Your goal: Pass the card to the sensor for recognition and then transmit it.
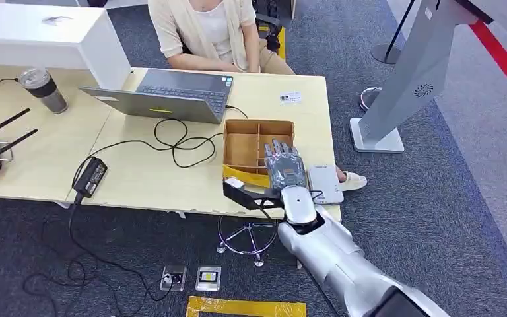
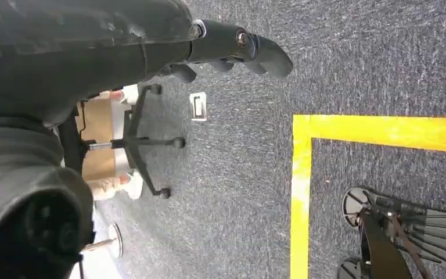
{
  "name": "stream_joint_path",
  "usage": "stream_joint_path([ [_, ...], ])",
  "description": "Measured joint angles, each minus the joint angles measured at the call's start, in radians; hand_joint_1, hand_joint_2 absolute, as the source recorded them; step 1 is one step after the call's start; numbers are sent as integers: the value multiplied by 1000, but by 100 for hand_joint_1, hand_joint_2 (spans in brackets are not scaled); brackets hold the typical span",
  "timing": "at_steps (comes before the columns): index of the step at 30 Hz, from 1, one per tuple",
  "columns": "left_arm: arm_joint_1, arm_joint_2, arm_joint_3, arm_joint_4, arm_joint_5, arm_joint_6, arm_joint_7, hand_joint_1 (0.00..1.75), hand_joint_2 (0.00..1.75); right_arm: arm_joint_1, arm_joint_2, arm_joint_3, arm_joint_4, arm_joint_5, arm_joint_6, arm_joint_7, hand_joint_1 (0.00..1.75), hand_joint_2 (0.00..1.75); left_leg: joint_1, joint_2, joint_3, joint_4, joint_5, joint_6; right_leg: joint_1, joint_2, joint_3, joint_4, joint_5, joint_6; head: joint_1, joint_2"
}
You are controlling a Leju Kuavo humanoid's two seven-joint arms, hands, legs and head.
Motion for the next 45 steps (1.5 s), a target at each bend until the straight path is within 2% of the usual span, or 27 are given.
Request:
stream_joint_path([
  [15, 0, 1, 0, 0, -3, -13, -2, 0, 0, -9, -7, -19, 0, 5, 36, 8, 0, 175, 0, 0, 0, 0, 0, 0, 0, 0, 0, 0, 0, 0, 0, 0],
  [34, 0, 1, 0, 0, 0, -8, -3, 0, 0, -9, -14, -26, 4, 15, 40, 10, 0, 175, 0, 0, 0, 0, 0, 0, 0, 0, 0, 0, 0, 0, 0, 0],
  [45, 0, 0, 0, 0, 0, -8, -3, 0, 0, -6, -14, -35, 4, 7, 48, -14, 0, 175, 0, 0, 0, 0, 0, 0, 0, 0, 0, 0, 0, 0, 0, 0],
])
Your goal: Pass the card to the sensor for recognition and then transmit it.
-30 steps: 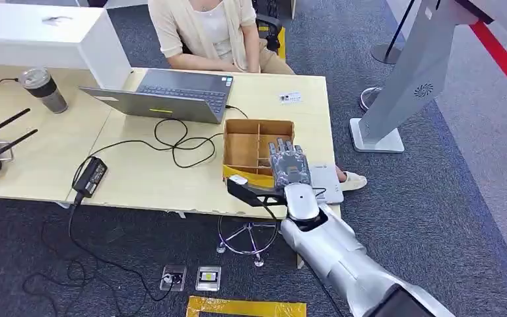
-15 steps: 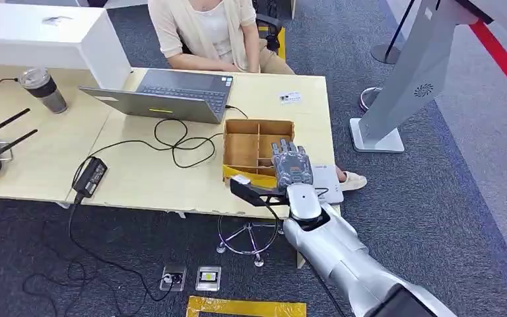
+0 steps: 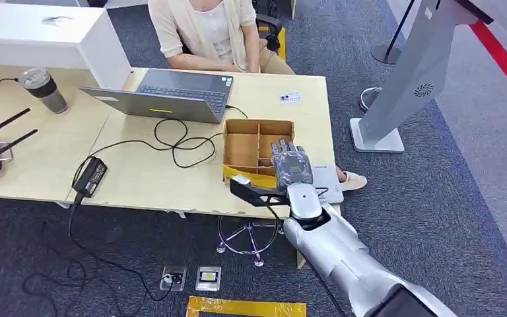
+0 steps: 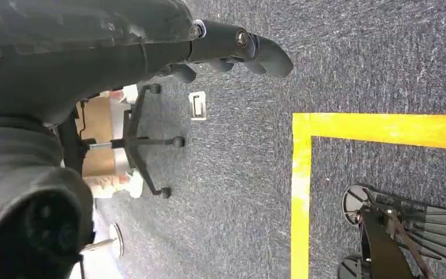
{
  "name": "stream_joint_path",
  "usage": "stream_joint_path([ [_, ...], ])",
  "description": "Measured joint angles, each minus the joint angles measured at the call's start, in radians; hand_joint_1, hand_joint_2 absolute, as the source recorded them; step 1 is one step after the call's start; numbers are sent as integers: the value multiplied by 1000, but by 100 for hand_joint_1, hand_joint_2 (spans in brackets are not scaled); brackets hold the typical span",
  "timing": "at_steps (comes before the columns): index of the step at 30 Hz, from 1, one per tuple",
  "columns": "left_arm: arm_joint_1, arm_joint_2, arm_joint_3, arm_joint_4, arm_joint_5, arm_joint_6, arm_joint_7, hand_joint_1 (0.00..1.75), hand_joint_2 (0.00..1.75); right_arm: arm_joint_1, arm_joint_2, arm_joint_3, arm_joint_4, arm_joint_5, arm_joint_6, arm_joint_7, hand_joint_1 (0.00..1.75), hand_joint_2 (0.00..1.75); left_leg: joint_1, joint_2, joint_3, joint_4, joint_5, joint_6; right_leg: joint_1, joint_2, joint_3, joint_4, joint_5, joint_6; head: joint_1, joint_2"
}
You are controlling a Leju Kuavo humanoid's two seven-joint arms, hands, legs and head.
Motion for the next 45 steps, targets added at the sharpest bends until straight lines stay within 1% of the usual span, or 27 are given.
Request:
stream_joint_path([
  [12, 0, 0, 0, 0, -8, -6, 0, 0, 0, 17, -2, -2, 3, 8, 11, 1, 0, 175, 0, 0, 0, 0, 0, 0, 0, 0, 0, 0, 0, 0, 0, 0],
  [14, 0, 2, 0, 0, -10, -7, 0, 0, 0, 19, -5, -6, 3, 8, 11, 2, 5, 175, 0, 0, 0, 0, 0, 0, 0, 0, 0, 0, 0, 0, 0, 0],
  [15, 0, 3, 0, 0, -10, -8, 0, 0, 0, 20, -7, -6, 5, 8, 11, 2, 175, 175, 0, 0, 0, 0, 0, 0, 0, 0, 0, 0, 0, 0, 0, 0],
  [20, 0, 5, 0, 0, -17, -14, 0, 0, 0, 22, -13, -9, 8, 4, 14, 3, 175, 175, 0, 0, 0, 0, 0, 0, 0, 0, 0, 0, 0, 0, 0, 0],
  [26, 0, 5, 0, 0, -18, -10, 0, 0, 0, 23, -15, -15, 9, 9, -4, 8, 175, 175, 0, 0, 0, 0, 0, 0, 0, 0, 0, 0, 0, 0, 0, 0],
  [33, 0, 5, 0, 0, -19, -8, 0, 0, 0, 23, -16, -19, 9, 13, -7, 10, 175, 175, 0, 0, 0, 0, 0, 0, 0, 0, 0, 0, 0, 0, 0, 0],
  [45, 0, 6, -2, 0, -27, -21, 0, 0, 0, -10, -12, -24, 9, 31, -12, 1, 175, 175, 0, 0, 0, 0, 0, 0, 0, 0, 0, 0, 0, 0, 0, 0],
])
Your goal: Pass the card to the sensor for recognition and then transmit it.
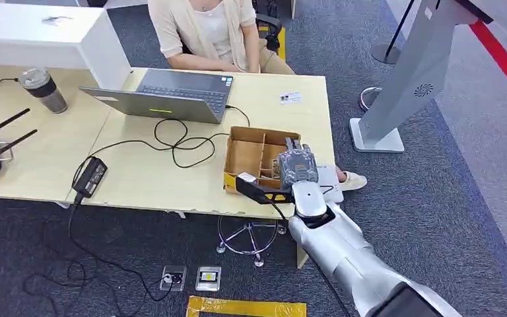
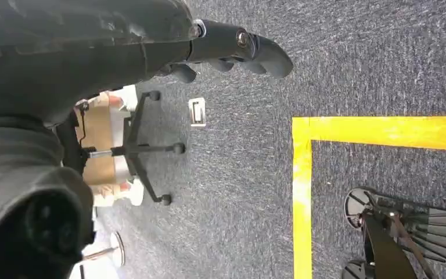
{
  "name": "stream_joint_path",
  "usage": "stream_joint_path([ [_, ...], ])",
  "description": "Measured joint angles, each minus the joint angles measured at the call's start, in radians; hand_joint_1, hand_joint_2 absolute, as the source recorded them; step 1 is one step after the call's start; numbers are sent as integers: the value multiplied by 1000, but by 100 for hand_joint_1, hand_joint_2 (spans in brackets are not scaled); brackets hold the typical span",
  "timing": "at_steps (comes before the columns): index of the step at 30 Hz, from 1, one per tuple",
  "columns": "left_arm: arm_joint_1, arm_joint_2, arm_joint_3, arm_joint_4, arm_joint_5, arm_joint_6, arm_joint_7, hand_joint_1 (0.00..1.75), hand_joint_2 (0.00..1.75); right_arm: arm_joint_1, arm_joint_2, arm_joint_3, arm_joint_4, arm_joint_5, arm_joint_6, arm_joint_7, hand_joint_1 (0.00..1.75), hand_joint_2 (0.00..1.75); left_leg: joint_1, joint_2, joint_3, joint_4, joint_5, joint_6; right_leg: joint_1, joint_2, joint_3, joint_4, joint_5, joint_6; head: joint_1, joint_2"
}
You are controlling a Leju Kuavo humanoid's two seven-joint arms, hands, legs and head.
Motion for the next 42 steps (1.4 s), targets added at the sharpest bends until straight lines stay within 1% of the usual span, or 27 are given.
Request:
stream_joint_path([
  [8, 0, 0, -2, 0, -2, -2, 0, 0, 0, -26, 14, -14, 0, -6, -37, -19, 175, 175, 0, 0, 0, 0, 0, 0, 0, 0, 0, 0, 0, 0, 0, 0],
  [13, 0, 0, -2, 0, -2, -2, 0, 0, 0, -30, 16, -16, 0, -6, -39, -21, 175, 175, 0, 0, 0, 0, 0, 0, 0, 0, 0, 0, 0, -1, 0, 0],
  [17, 0, 0, -2, 0, -3, -2, 0, 0, 0, -78, 33, -26, -1, -12, -40, -29, 175, 175, 0, 0, 0, 0, 0, 0, 0, 0, 0, 0, 1, -1, 0, 0],
  [23, 0, 0, -2, 0, -5, -2, 0, 0, 0, -87, 42, -40, -1, -12, -67, -35, 175, 175, 0, 0, 0, 0, 0, 0, 0, 0, 0, 0, 1, -1, 0, 0],
  [27, 0, 0, -2, 0, -11, -4, 0, 0, 0, -132, 57, -49, -3, -22, -80, -59, 175, 175, 0, 0, 0, 0, 0, 0, 0, 0, 0, 0, 1, -1, 0, 0],
  [30, 0, 0, -2, 0, -14, -10, 0, 0, 0, -169, 74, -66, -11, -39, -73, -78, 175, 175, 0, 0, 0, 0, 1, -1, 0, 0, 0, 0, 1, -1, 0, 0],
  [35, -1, 0, -5, 0, -23, -13, -8, 0, 0, -211, 100, -90, -13, -83, -36, -102, 175, 175, 1, 0, 0, 0, 1, -1, 1, 0, 0, 0, 1, -1, 0, 0],
  [38, -1, -1, -7, 0, -32, -2, -16, 0, 0, -231, 113, -89, -20, -172, -11, -102, 175, 175, 1, 0, 0, 0, 1, -1, 1, 0, 0, 0, 1, -1, 0, 0],
  [39, -2, -2, -8, 0, -33, 2, -18, 0, 0, -236, 118, -84, -20, -212, -9, -96, 175, 175, 1, 0, 0, 0, 1, -1, 1, 0, 0, 0, 1, -1, 0, 0],
  [42, -4, -3, -8, 0, -35, 13, -19, 0, 0, -238, 126, -60, -20, -268, -10, -90, 175, 175, 1, 0, 0, 0, 1, -1, 1, 0, 0, 0, 1, -1, 0, 0],
])
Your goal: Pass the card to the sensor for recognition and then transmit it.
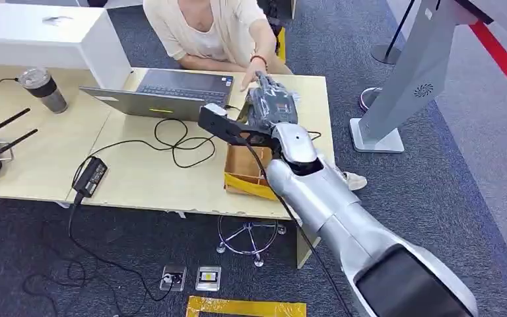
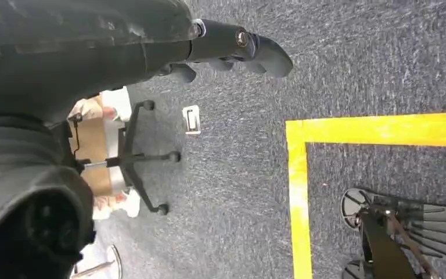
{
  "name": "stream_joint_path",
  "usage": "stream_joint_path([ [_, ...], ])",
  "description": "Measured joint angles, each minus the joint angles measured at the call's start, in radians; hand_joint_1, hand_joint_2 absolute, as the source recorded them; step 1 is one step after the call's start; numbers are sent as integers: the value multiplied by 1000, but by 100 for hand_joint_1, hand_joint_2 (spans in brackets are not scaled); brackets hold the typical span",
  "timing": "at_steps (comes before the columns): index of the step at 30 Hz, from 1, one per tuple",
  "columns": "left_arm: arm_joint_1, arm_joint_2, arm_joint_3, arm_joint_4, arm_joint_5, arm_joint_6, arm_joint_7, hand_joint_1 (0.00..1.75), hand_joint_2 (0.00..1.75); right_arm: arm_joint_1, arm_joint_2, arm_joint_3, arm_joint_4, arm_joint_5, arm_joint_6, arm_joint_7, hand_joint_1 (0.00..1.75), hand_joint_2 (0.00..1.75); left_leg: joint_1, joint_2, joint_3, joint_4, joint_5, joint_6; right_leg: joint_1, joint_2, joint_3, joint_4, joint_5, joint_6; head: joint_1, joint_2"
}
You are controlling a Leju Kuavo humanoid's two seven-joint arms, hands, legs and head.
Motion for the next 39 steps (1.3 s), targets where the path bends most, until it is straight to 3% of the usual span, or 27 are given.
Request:
stream_joint_path([
  [11, 0, -8, -6, 0, 3, 6, 0, 0, 0, -3, 6, 40, 3, -37, -13, 4, 175, 175, 0, 0, 0, 0, 0, 0, 0, 0, 0, 0, 0, 0, 0, 0],
  [22, 0, -7, -10, 0, 2, -15, -14, 0, 0, -4, -11, 50, 17, 25, -13, 19, 175, 175, 0, 0, 0, 0, 0, 0, 0, 0, 0, 0, 0, 0, 0, 0],
  [23, 0, -7, -13, 0, 2, -16, -14, 0, 0, -5, -13, 50, 18, 31, -13, 20, 0, 175, 0, 0, 0, 0, 0, 0, 0, 0, 0, 0, 0, 0, 0, 0],
  [24, 0, -7, -15, 0, 2, -16, -14, 0, 0, -5, -15, 50, 19, 37, -13, 22, 0, 0, 0, 0, 0, 0, 0, 0, 0, 0, 0, 0, 0, 0, 0, 0],
  [39, 0, -2, -18, 0, 1, -14, -14, 0, 0, -4, -41, 50, 32, 56, 34, 14, 0, 0, 0, 0, 0, 0, 0, 0, 0, 0, 0, 0, 0, 0, 0, 0],
])
